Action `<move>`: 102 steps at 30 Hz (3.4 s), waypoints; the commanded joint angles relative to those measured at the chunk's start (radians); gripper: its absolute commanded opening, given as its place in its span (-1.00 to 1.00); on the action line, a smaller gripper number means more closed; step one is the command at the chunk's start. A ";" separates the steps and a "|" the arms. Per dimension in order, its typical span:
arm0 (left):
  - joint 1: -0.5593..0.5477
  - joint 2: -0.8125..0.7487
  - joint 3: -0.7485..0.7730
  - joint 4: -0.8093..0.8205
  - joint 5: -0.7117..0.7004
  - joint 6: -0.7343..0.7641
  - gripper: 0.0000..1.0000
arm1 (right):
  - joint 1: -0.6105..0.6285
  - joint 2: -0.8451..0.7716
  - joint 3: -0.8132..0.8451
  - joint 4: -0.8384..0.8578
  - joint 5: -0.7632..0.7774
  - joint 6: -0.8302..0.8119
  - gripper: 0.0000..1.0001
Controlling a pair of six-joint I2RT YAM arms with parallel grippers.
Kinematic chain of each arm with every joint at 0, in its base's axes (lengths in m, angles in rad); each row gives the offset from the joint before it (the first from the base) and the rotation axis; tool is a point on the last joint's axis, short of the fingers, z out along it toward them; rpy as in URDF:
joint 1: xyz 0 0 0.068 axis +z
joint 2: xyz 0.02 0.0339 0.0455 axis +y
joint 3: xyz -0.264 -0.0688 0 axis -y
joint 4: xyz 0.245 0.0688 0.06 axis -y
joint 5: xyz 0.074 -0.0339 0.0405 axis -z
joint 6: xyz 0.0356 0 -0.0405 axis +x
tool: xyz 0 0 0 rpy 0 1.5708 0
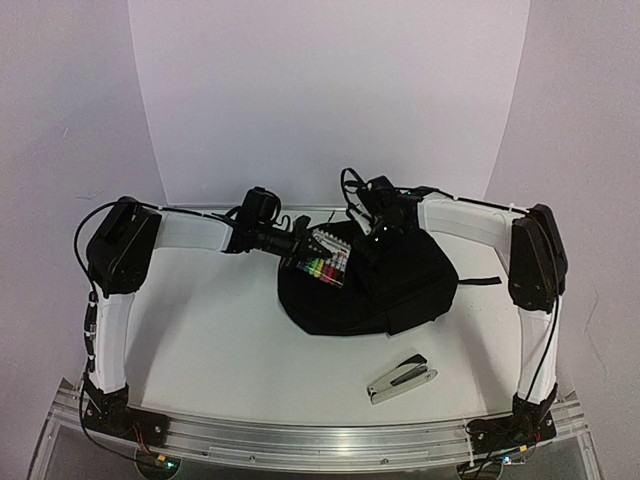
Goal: Pack the student bag
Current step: Place the stationery in the student bag.
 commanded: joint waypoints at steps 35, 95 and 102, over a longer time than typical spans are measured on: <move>-0.023 0.175 0.243 0.108 0.196 -0.107 -0.99 | -0.064 -0.229 -0.063 0.131 -0.165 0.170 -1.00; -0.019 0.165 0.184 0.083 -0.309 -0.259 0.25 | -0.074 -0.181 -0.119 0.114 -0.449 0.234 -1.00; -0.014 0.191 0.252 0.001 -0.245 -0.194 -0.34 | -0.077 -0.169 -0.096 0.113 -0.445 0.235 -1.00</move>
